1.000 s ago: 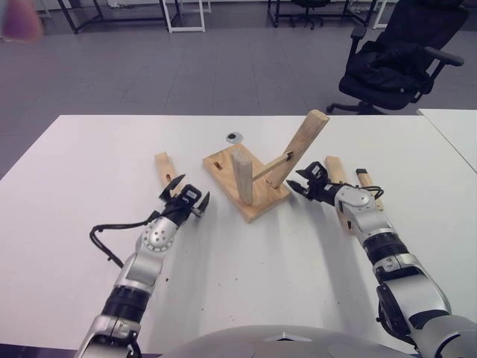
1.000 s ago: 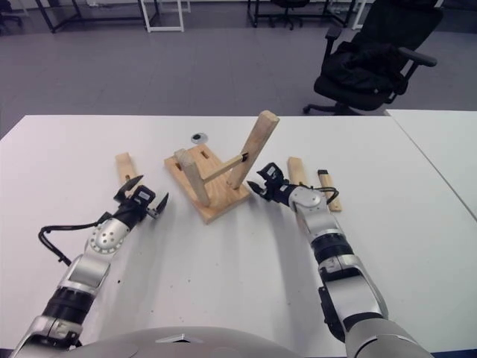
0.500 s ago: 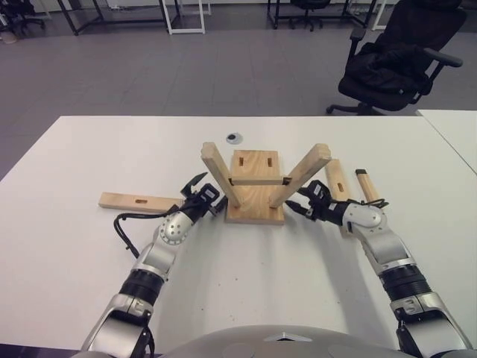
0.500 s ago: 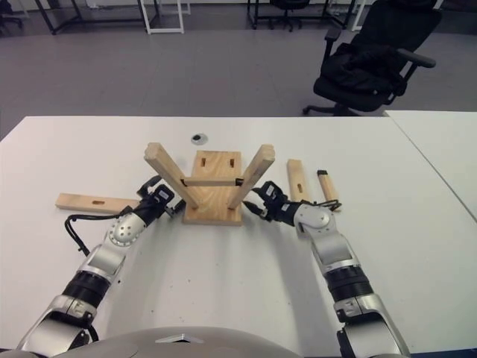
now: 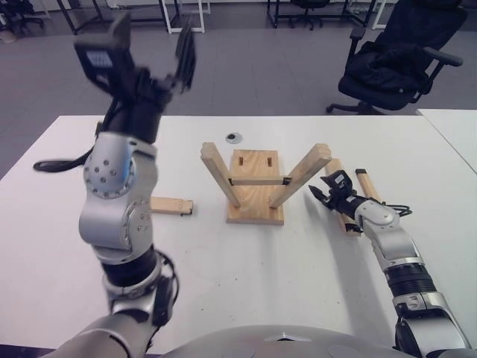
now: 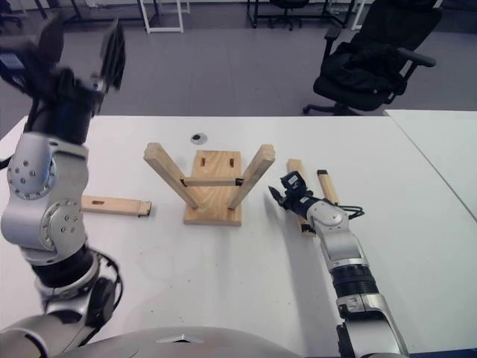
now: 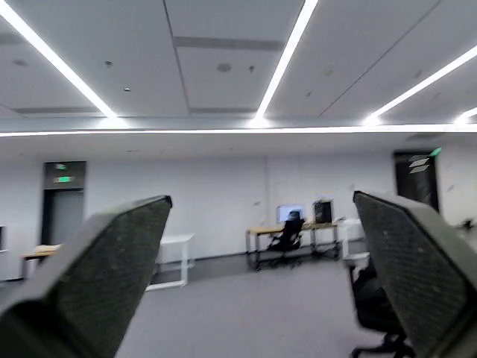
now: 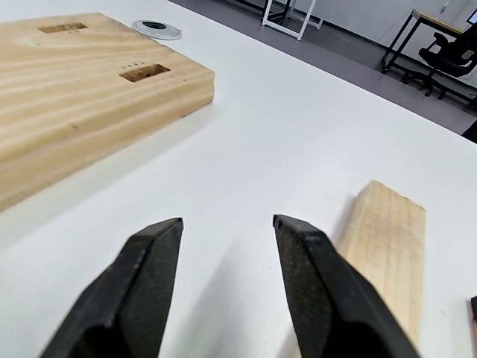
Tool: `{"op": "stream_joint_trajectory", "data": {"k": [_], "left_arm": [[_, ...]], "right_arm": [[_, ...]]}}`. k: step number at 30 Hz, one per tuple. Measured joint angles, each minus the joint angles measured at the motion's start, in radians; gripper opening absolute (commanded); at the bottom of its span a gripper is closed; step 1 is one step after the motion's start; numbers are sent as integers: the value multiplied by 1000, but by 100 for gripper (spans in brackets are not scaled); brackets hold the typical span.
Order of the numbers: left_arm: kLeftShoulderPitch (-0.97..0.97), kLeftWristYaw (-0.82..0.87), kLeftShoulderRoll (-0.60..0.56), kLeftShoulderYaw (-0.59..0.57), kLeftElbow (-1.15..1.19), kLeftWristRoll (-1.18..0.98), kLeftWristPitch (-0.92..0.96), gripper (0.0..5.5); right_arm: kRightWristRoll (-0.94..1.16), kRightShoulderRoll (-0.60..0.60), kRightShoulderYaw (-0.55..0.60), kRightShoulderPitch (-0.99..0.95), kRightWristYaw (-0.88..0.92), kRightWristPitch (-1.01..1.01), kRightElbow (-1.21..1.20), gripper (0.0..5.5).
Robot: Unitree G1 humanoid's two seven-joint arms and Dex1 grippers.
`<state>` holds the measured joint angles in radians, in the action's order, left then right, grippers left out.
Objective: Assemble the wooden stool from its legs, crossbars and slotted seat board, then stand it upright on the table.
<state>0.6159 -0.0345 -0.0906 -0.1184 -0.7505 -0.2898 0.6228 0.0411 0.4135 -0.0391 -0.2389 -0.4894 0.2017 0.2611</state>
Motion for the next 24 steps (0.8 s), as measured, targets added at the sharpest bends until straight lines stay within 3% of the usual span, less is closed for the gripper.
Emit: {"op": "stream_joint_trajectory", "data": {"k": [6,9,13,15,24], "left_arm": [[-23,96,165,192,-11,-67,196,450],[-178,94,167,268,112,-37,181,450],[-294,114,177,361,391,57,110,450],[-295,88,143,405,414,96,89,450],[-232,46,110,349,401,116,121,450]], "right_arm": [[-8,-25,-5,-2,22,-8,25,227],[-10,-28,-6,-3,25,-11,31,227],[-11,-32,-7,-5,40,-14,36,227],[-11,-32,-10,-6,41,-10,40,227],[-8,-47,-10,-20,60,-9,46,227]]}}
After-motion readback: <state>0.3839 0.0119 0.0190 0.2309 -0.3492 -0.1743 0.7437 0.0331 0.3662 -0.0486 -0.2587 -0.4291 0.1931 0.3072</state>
